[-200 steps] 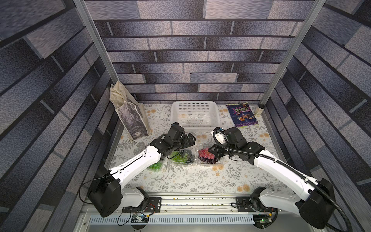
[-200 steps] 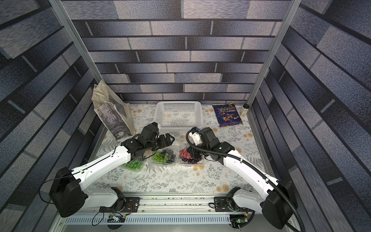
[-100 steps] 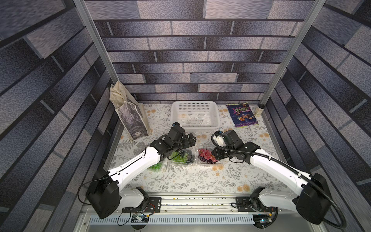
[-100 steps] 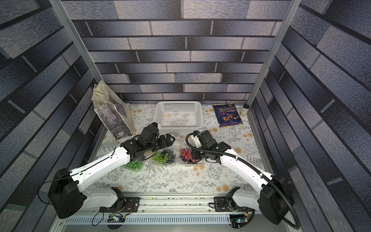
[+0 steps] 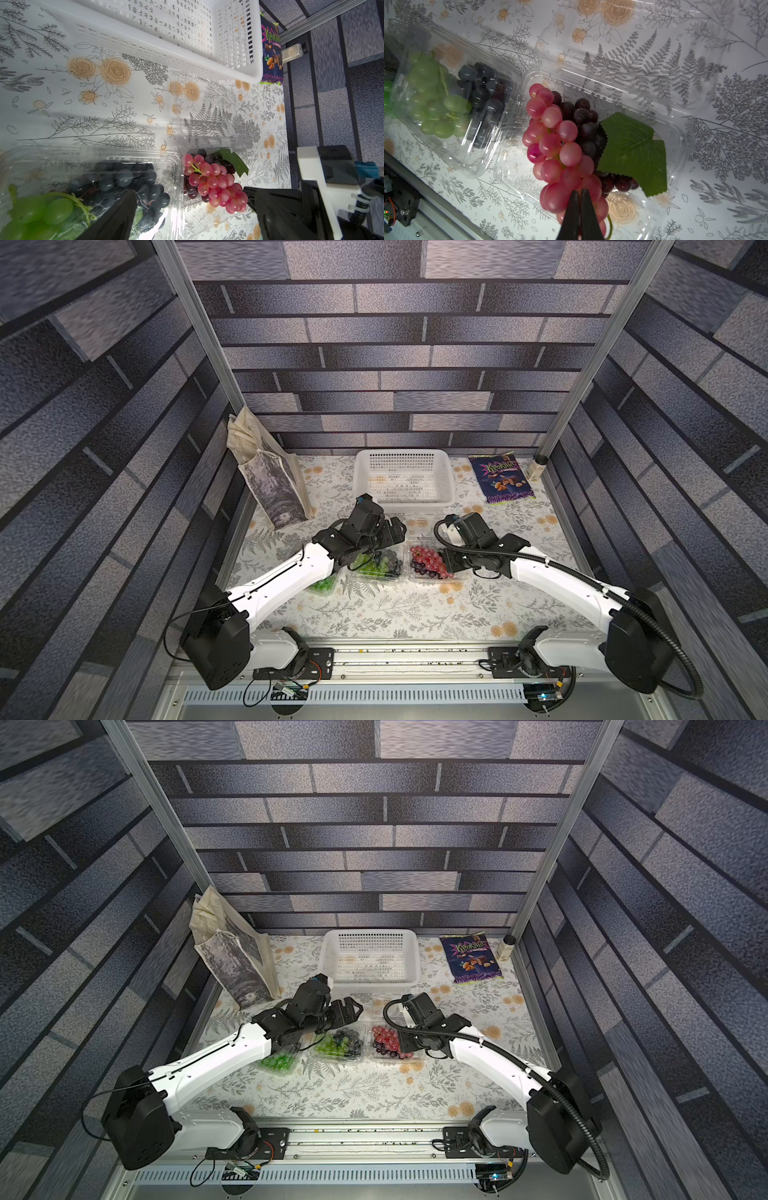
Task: Pack grapes into containers
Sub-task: Place the grape into the packing box.
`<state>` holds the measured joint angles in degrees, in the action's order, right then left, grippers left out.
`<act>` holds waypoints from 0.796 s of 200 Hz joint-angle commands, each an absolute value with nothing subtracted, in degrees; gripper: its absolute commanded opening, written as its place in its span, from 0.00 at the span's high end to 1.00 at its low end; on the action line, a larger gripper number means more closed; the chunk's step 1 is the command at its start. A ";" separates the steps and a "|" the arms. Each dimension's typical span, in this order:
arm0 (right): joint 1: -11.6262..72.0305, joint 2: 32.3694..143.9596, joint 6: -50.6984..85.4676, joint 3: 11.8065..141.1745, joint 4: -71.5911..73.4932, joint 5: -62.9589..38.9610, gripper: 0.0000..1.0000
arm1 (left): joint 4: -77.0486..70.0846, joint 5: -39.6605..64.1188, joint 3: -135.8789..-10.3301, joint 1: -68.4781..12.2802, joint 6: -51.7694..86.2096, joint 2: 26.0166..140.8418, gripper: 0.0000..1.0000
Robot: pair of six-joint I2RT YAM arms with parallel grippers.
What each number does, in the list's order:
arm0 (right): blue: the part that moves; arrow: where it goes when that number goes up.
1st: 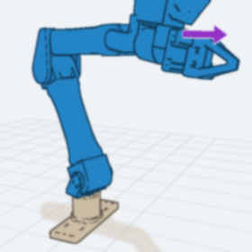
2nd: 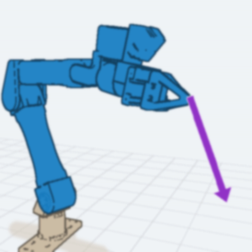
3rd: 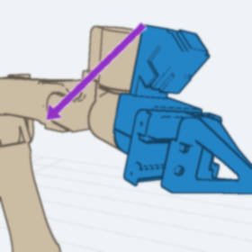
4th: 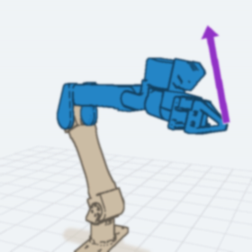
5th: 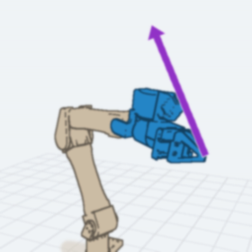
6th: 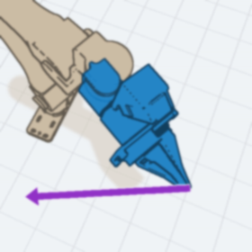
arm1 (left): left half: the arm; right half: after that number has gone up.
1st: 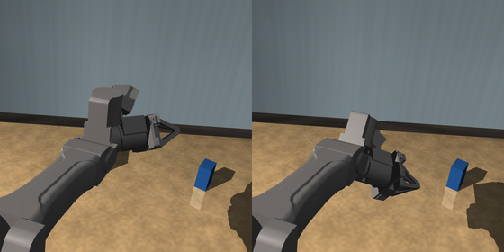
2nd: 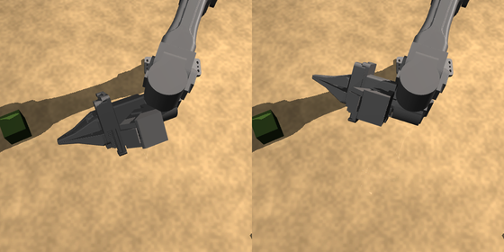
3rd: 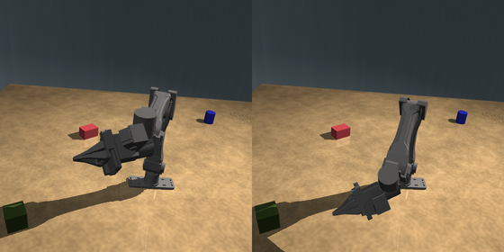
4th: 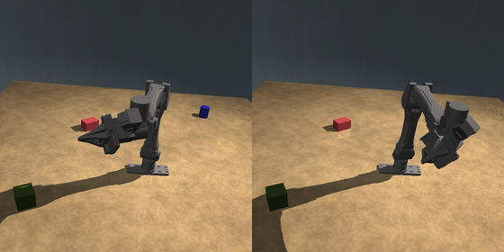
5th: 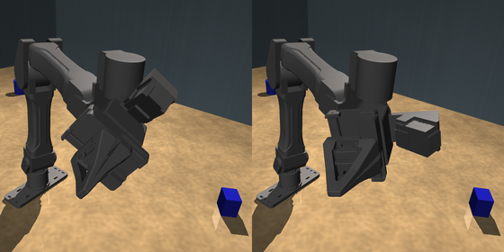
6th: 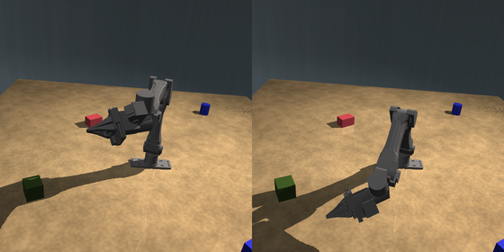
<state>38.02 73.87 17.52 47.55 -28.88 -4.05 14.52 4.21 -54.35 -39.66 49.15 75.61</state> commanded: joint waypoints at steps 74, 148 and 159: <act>38.41 72.66 17.37 45.91 -27.80 -3.75 0.72 | 14.75 4.03 -53.50 -39.73 49.32 75.26 0.09; 38.41 69.80 17.96 49.48 -26.38 -8.30 0.59 | 14.59 4.31 -53.76 -39.37 49.05 75.06 0.08; 38.40 70.96 18.09 49.61 -25.06 -9.18 0.63 | 14.53 4.61 -53.70 -39.39 49.16 75.19 0.08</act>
<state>38.02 69.17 17.54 48.14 -26.65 -6.52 14.33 4.21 -54.04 -39.66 49.15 76.07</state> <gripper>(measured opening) 0.406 0.915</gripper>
